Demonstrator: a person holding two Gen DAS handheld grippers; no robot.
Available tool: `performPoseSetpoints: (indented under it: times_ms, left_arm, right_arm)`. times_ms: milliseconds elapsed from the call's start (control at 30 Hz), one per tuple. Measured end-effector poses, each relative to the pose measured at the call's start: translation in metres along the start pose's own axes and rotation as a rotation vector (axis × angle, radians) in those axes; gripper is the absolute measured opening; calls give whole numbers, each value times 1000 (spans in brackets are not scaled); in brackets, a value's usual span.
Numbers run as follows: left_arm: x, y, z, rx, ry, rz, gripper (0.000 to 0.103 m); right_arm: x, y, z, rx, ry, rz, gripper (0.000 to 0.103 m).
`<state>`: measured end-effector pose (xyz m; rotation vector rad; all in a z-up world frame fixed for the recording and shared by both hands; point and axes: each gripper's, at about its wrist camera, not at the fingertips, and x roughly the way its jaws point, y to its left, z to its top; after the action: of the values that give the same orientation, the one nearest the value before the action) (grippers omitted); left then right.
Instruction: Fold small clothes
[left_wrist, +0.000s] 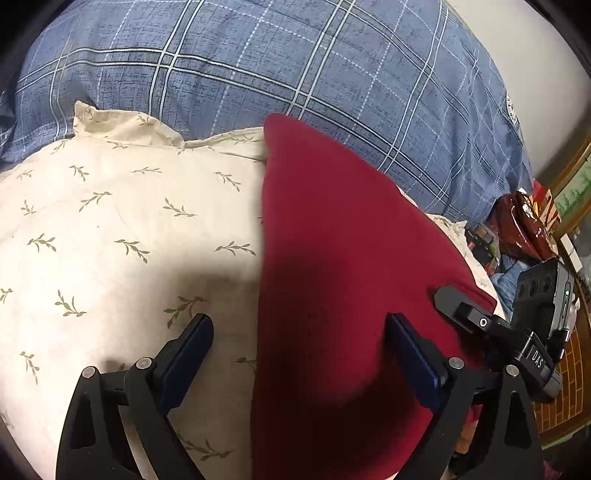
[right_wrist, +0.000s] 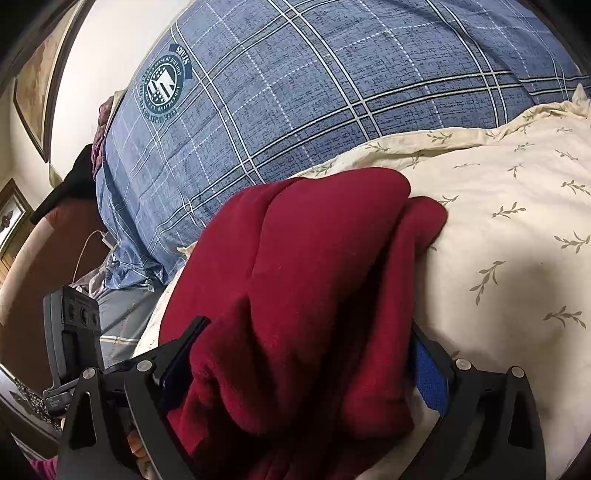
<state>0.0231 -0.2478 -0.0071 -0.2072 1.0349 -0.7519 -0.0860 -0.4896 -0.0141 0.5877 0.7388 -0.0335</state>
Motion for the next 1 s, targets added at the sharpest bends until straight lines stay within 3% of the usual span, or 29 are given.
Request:
performPoseSetpoints:
  times_ms: [67,100,133,167,233,433,567,767,833,900,1000]
  left_arm:
    - [0,-1,0,4,-9,-4,90]
    - [1,-1,3,7,-11,-10,86]
    - [1,-3,2,12,-6,-33,72]
    - [2,-6,1,19,-1,-48,63]
    - [1,-11,1,48,-18,-21,60]
    - [-32,-23,-5,80,-54,0,40]
    - [-80,-30,-31,60,-60,24,40]
    - [-152,-41,-94,81,-90,111,40]
    - [-163,-40,-119,65,-78,106,40]
    - [-169,-39,-133,64,-51,112,40]
    - [-176,-44,-143,81,-48,153,40]
  right_arm:
    - [2,1,0,-6,5,-1,93]
    - [3,1,1,-6,7,-2,82]
    - [3,1,1,0,3,-15,73]
    - [3,1,1,2,-5,-20,70]
    - [1,7,1,-24,-23,-34,60]
    - [-21,40,-4,-111,-65,-64,47]
    - [-42,64,-17,-126,-42,3,47]
    - [-62,90,-60,-150,89,38,49]
    - [-69,81,-73,-93,129,-6,57]
    - [-77,74,-76,-74,145,-95,57]
    - [-115,64,-75,-4,43,-128,61]
